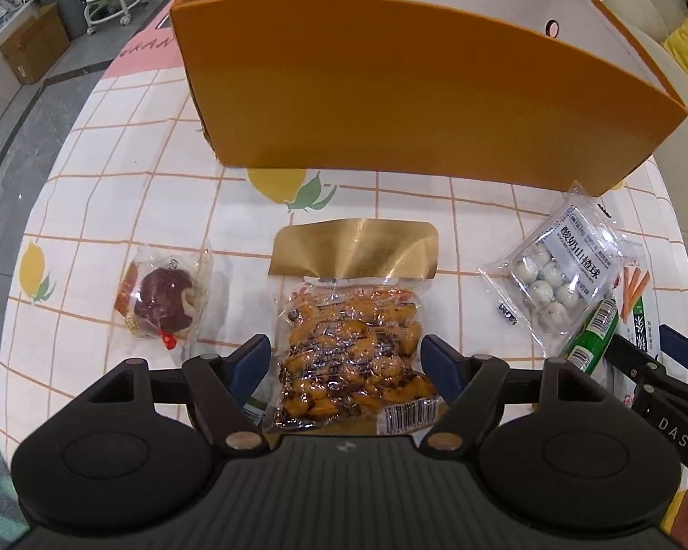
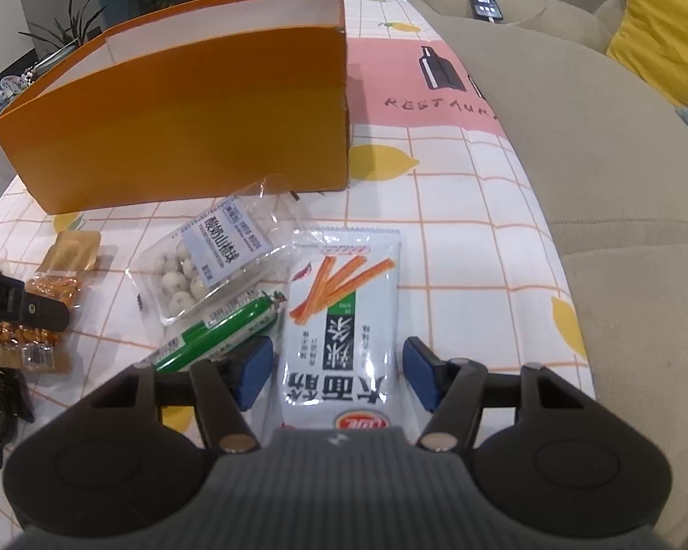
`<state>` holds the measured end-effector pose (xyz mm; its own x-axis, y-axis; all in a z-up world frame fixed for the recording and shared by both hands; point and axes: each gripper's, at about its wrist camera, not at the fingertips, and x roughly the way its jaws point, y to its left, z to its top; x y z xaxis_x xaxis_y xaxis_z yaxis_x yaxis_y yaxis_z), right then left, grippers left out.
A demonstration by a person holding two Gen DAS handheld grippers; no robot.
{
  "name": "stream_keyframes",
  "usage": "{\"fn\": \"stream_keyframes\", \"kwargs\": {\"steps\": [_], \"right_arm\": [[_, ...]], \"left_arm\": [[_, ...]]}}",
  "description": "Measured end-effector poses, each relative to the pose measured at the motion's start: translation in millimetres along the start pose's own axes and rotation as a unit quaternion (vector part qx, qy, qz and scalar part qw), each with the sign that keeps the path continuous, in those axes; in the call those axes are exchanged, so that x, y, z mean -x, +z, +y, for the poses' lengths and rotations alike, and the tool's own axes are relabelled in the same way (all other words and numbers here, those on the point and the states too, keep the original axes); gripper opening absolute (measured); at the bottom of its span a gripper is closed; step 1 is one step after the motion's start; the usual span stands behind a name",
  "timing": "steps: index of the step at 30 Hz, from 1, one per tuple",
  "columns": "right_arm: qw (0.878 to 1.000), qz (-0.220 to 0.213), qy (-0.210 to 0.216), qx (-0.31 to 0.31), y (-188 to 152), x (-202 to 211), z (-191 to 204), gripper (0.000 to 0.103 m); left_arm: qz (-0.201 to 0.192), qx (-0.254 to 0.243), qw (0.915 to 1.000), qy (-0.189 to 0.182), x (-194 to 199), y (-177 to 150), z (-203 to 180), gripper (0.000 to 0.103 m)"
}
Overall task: Organize snacks
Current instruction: 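Grasp the cashew vacuum pack with the left tool while the right tool grasps the spicy strip packet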
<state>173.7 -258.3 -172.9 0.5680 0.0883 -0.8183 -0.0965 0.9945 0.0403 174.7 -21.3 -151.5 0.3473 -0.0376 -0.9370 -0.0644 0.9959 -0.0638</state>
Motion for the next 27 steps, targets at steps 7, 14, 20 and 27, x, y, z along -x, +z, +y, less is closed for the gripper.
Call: {"fn": "stream_keyframes", "kwargs": {"steps": [7,14,20,27], "right_arm": [[1.0,-0.008,-0.005,0.022,-2,0,7,0.06],[1.0,-0.007,-0.005,0.019,-2,4,7,0.049],[1.0,-0.002,-0.01,0.009,-3,8,3,0.046],[1.0,-0.01,-0.025,-0.015,-4,23,-7,0.045]], "left_arm": [[-0.009,-0.024,0.9997,0.006,-5,1,-7,0.087],[-0.027,-0.026,0.9993,0.0,-1,-2,-8,0.078],[-0.047,-0.029,0.9984,-0.013,9,-6,-8,0.077],[-0.073,-0.018,0.9967,-0.031,38,-9,-6,0.077]]}}
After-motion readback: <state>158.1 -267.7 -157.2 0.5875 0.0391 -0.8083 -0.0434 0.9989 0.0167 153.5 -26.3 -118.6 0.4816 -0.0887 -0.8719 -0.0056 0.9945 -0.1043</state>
